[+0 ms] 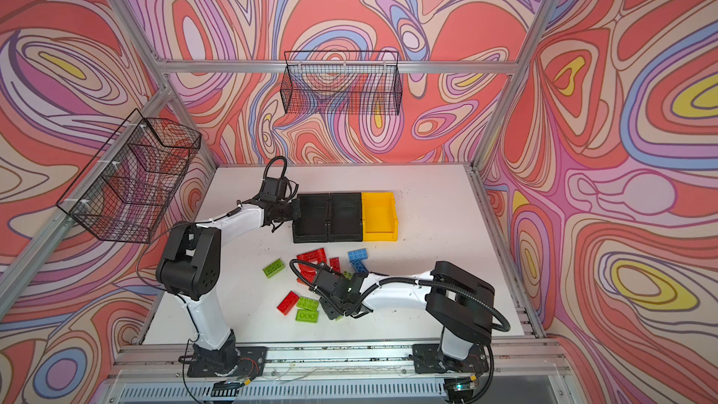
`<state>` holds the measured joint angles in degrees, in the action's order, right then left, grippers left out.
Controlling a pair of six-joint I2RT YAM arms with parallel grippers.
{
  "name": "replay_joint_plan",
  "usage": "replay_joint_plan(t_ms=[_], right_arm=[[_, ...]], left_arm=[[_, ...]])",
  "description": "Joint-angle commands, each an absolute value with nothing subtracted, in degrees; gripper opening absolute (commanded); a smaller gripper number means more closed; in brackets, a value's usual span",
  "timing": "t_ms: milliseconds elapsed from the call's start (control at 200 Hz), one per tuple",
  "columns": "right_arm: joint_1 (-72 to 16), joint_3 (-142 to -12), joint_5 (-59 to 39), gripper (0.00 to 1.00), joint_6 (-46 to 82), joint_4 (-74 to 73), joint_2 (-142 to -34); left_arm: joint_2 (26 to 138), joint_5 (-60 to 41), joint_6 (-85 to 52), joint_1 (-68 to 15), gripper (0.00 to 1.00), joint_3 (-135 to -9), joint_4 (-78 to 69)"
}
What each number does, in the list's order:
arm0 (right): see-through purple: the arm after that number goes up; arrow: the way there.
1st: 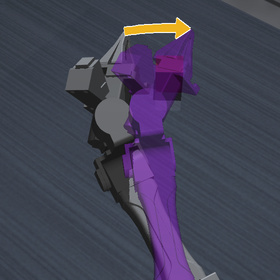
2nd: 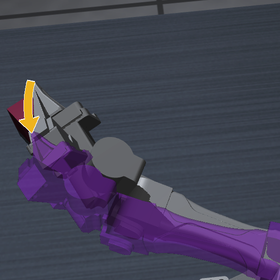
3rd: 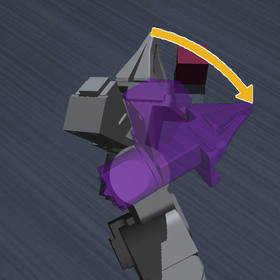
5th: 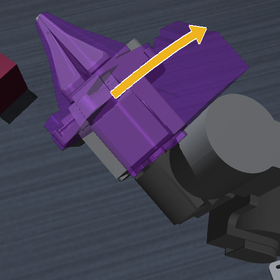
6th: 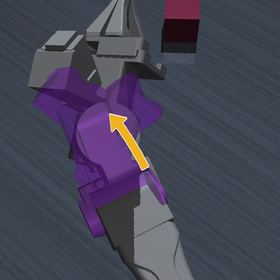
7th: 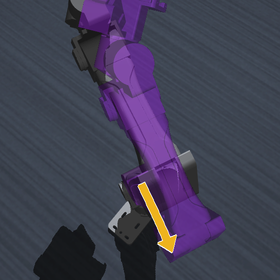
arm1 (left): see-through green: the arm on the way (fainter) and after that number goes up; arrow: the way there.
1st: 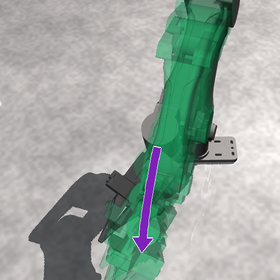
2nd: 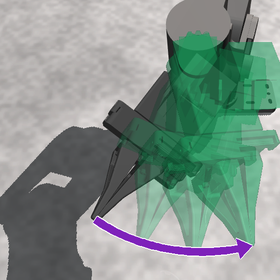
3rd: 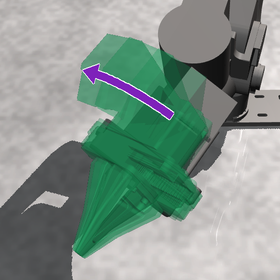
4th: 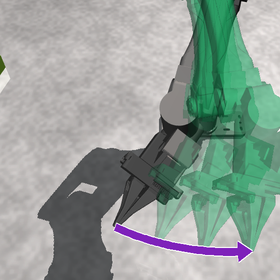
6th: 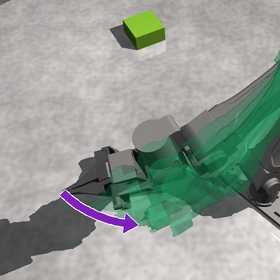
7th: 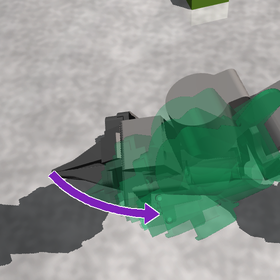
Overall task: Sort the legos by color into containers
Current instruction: 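Close the right gripper on the lime-green brick, then carry the lime-green brick with the right gripper over the yellow bin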
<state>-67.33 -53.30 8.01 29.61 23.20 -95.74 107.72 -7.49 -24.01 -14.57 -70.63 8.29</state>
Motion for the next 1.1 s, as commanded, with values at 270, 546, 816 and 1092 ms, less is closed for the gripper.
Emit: replay_joint_plan(t_ms=[270,546,816,1092], right_arm=[[-68.06,-52.60,8.80,0.52,31.96,23.38,-94.12],[-69.25,-51.94,9.80,0.53,33.74,22.29,-96.35],[-69.43,-51.32,11.51,0.38,34.70,20.68,-97.12],[-69.37,-52.10,13.65,0.26,34.72,22.41,-90.72]], left_arm=[[108.55,-6.44,-23.58,-13.71,0.09,-71.54,11.07],[108.73,-6.61,-23.68,-13.62,0.09,-71.61,11.11],[108.55,-6.63,-23.62,-13.62,0.09,-71.72,11.34],[108.37,-6.20,-23.33,-13.62,0.09,-71.54,11.59]])
